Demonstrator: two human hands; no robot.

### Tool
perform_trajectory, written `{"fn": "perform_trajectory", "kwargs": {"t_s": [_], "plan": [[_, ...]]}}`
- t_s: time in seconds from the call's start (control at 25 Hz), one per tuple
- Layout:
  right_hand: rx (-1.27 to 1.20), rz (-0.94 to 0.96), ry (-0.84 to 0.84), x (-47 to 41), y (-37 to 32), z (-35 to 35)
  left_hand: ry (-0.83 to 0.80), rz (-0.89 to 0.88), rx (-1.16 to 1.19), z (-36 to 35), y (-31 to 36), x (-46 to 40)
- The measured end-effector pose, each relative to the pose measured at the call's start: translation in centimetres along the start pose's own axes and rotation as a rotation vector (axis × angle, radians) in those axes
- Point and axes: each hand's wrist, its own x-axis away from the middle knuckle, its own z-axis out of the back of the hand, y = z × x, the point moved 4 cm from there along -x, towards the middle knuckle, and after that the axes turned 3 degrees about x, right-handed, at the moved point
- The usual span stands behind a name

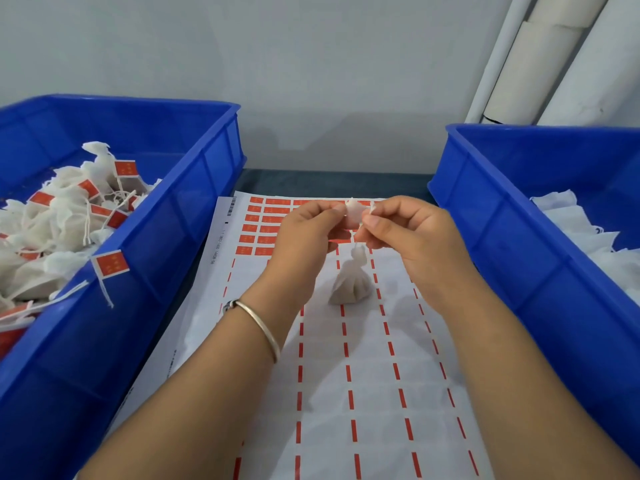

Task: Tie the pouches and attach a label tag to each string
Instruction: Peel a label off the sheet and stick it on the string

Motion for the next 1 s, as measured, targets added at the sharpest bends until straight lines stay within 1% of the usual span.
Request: {"fn": "perform_trajectory", "kwargs": {"t_s": [0.12, 0.24, 0.44, 0.72, 0.88, 1.0], "plan": [[0.129, 0.072, 0.078, 0.0, -0.4, 0.7, -0.051, 0.058, -0.004, -0.7, 0.3, 0.7], [0.23, 0.087, 0.141, -0.2, -0.4, 1.4, -0.094, 0.121, -0.031, -1.5, 0.1, 1.1], [0.228, 0.015, 0.169, -0.4, 0.3, 1.8, -0.072, 0.163, -0.023, -1.5, 0.0, 1.1], [0.252, -0.013, 0.181, -0.6, 0.7, 2.0, -0.052, 0.171, -0.035, -1.5, -0.2, 0.9], [0.264, -0.018, 0.18, -0.6, 0.8, 1.9, -0.014, 0.174, -0.006, -1.2, -0.1, 0.7], [0.262, -0.026, 0.193, -0.6, 0.9, 2.0, -0.033, 0.171, 0.012, -1.2, -0.1, 0.7]]}}
